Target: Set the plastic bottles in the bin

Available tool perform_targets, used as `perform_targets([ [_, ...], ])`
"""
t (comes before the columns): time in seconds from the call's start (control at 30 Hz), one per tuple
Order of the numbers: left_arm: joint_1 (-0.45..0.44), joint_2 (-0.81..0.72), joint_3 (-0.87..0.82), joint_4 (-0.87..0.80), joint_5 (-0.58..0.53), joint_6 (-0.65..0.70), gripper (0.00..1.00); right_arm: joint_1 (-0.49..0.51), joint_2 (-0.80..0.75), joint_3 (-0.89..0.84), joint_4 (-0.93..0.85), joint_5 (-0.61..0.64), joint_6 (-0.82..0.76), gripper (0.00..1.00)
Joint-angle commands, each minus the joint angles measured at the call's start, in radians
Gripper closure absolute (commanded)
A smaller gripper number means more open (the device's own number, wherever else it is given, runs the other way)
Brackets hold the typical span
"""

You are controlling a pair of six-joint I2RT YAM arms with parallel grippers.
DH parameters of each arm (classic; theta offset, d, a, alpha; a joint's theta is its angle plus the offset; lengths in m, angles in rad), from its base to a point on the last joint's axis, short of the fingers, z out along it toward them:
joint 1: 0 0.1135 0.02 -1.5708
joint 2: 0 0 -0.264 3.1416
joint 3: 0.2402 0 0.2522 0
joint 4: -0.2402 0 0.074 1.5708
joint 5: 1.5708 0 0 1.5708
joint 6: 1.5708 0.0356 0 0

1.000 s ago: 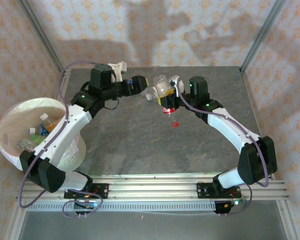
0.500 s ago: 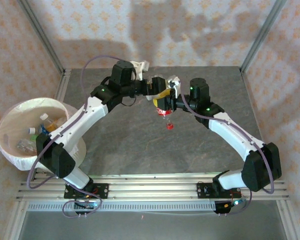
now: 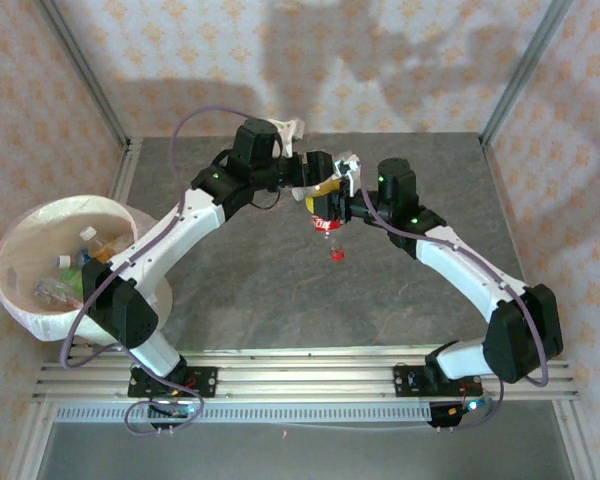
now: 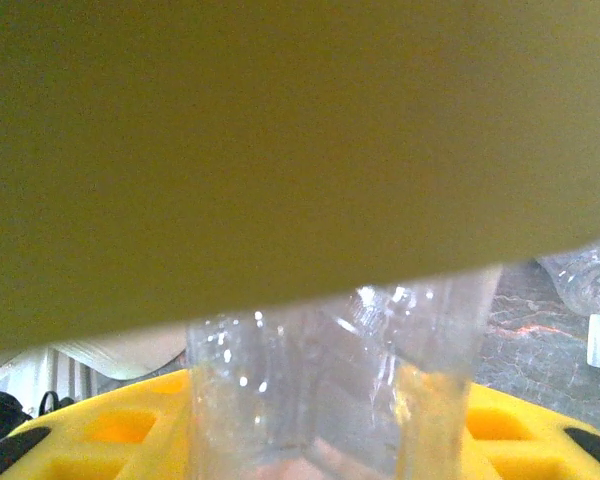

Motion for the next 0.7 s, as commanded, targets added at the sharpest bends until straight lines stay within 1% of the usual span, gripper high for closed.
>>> perform_targets([
  [0.0, 0.0, 0.02, -0.019, 0.018, -0.047, -0.012, 0.37, 0.021, -0.042, -0.005, 0.119, -0.036, -0.013, 0.55],
  [0.03, -0.001, 0.019, -0.017, 0.019, -0.048, -0.01, 0.4, 0.022, -0.042, -0.005, 0.106, -0.029, -0.022, 0.53],
  [0.07, 0.002, 0.018, -0.015, 0.018, -0.051, -0.008, 0.42, 0.022, -0.043, -0.005, 0.094, -0.02, -0.031, 0.5],
  [0.13, 0.001, 0.013, -0.01, 0.019, -0.064, -0.007, 0.46, 0.022, -0.048, -0.005, 0.069, 0.001, -0.049, 0.38],
  [0.17, 0.002, 0.011, -0.012, 0.025, -0.069, -0.008, 0.48, 0.021, -0.049, -0.004, 0.061, 0.004, -0.057, 0.34],
  [0.23, 0.003, 0.005, -0.016, 0.039, -0.081, -0.014, 0.49, 0.022, -0.05, 0.002, 0.023, 0.005, -0.08, 0.2],
  [0.3, 0.004, 0.002, -0.015, 0.037, -0.102, -0.013, 0.5, 0.021, -0.052, 0.006, -0.012, 0.011, -0.103, 0.12],
  [0.37, 0.006, -0.002, -0.011, 0.023, -0.139, -0.008, 0.5, 0.021, -0.06, 0.007, -0.038, 0.036, -0.118, 0.07],
  [0.4, 0.008, -0.006, -0.006, 0.01, -0.164, -0.003, 0.5, 0.022, -0.068, 0.005, -0.046, 0.051, -0.125, 0.01],
  [0.47, 0.014, -0.017, 0.001, -0.01, -0.205, 0.008, 0.51, 0.022, -0.085, 0.001, -0.061, 0.096, -0.134, 0.01],
  [0.57, 0.033, -0.039, 0.017, -0.048, -0.244, 0.009, 0.52, 0.021, -0.117, -0.005, -0.087, 0.199, -0.153, 0.01],
  [0.63, 0.049, -0.058, 0.016, -0.064, -0.272, 0.04, 0.53, 0.022, -0.142, -0.02, -0.087, 0.279, -0.162, 0.01],
  [0.67, 0.054, -0.068, 0.014, -0.069, -0.284, 0.044, 0.53, 0.02, -0.158, -0.03, -0.081, 0.294, -0.167, 0.01],
])
